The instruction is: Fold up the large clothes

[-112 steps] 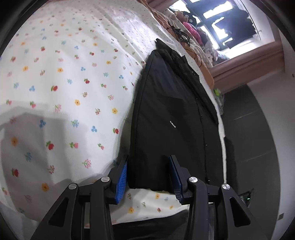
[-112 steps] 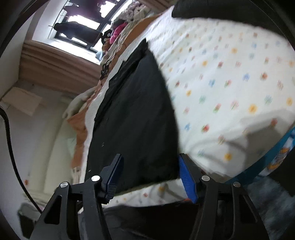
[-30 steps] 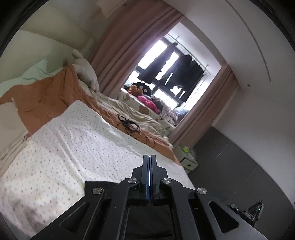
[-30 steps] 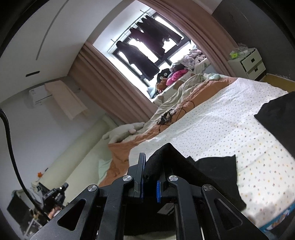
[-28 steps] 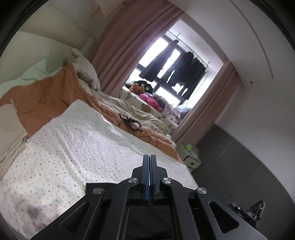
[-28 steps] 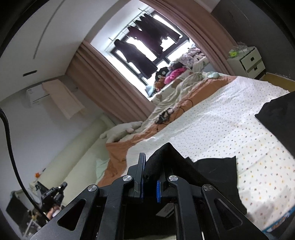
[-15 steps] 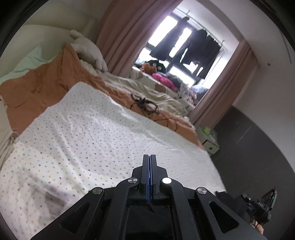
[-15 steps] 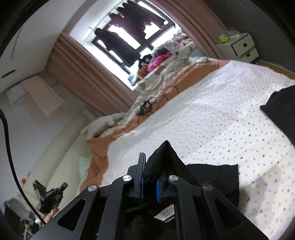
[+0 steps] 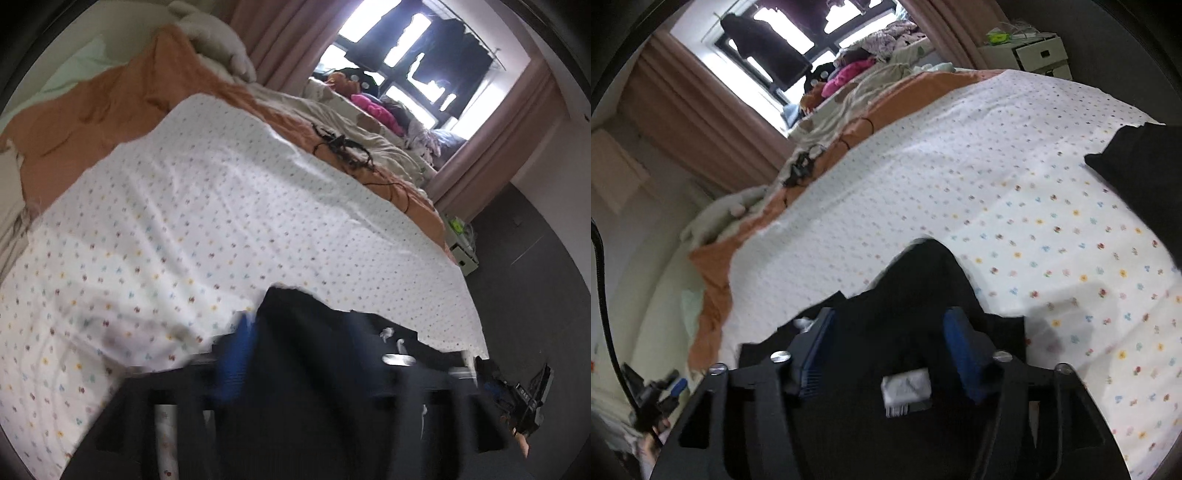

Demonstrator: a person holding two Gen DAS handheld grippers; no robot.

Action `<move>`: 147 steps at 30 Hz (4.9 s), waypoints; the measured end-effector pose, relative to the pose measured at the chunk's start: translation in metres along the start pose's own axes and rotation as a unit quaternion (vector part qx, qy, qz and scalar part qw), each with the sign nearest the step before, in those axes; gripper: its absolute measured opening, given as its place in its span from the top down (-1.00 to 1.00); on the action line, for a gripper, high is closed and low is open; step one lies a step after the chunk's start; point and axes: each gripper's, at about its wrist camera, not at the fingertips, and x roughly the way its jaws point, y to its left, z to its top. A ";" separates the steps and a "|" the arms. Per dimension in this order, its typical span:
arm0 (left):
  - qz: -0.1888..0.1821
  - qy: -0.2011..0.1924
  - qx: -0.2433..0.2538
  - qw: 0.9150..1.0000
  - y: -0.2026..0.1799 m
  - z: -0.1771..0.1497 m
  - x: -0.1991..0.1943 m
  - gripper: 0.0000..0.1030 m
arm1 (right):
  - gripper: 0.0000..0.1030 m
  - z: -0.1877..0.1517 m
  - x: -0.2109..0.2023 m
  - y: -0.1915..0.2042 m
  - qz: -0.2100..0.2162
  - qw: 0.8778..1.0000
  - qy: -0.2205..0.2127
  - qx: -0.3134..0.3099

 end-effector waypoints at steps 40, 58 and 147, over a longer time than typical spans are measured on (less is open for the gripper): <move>0.088 0.108 0.011 0.990 0.055 -0.054 0.104 0.96 | 0.06 -0.013 -0.002 -0.048 -0.050 0.996 0.060 -0.040; 0.082 0.080 0.020 0.993 0.054 -0.042 0.060 0.04 | 0.90 -0.038 0.032 -0.044 -0.082 0.987 0.123 -0.061; -0.107 0.120 -0.190 0.968 0.102 -0.175 0.022 0.60 | 0.89 -0.074 0.203 0.150 -0.040 0.961 0.221 -0.161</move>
